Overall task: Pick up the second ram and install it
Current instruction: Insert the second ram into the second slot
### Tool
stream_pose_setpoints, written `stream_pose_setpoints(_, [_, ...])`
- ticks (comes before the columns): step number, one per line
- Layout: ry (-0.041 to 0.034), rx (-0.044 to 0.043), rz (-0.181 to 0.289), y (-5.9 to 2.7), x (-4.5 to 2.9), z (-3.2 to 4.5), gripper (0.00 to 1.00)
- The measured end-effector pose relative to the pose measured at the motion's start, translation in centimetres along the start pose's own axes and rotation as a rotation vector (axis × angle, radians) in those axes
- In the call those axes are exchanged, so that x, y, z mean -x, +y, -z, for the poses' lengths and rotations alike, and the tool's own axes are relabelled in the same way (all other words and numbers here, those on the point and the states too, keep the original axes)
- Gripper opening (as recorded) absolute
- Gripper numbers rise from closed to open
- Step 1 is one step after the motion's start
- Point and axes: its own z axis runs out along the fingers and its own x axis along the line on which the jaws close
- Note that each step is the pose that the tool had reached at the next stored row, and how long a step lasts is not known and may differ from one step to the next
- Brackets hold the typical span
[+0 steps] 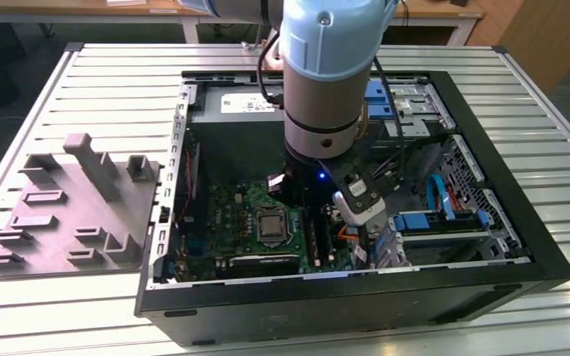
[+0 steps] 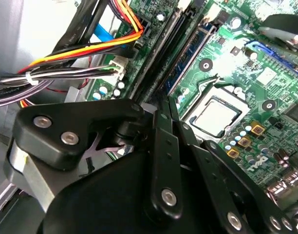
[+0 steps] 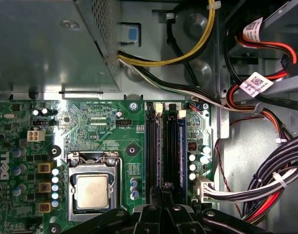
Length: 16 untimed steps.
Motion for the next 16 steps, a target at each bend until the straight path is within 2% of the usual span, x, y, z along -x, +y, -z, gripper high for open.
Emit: stream_pose_setpoints(16, [-0.0002, 0.0010, 0.000, 0.00, -0.01, -0.22, 0.12])
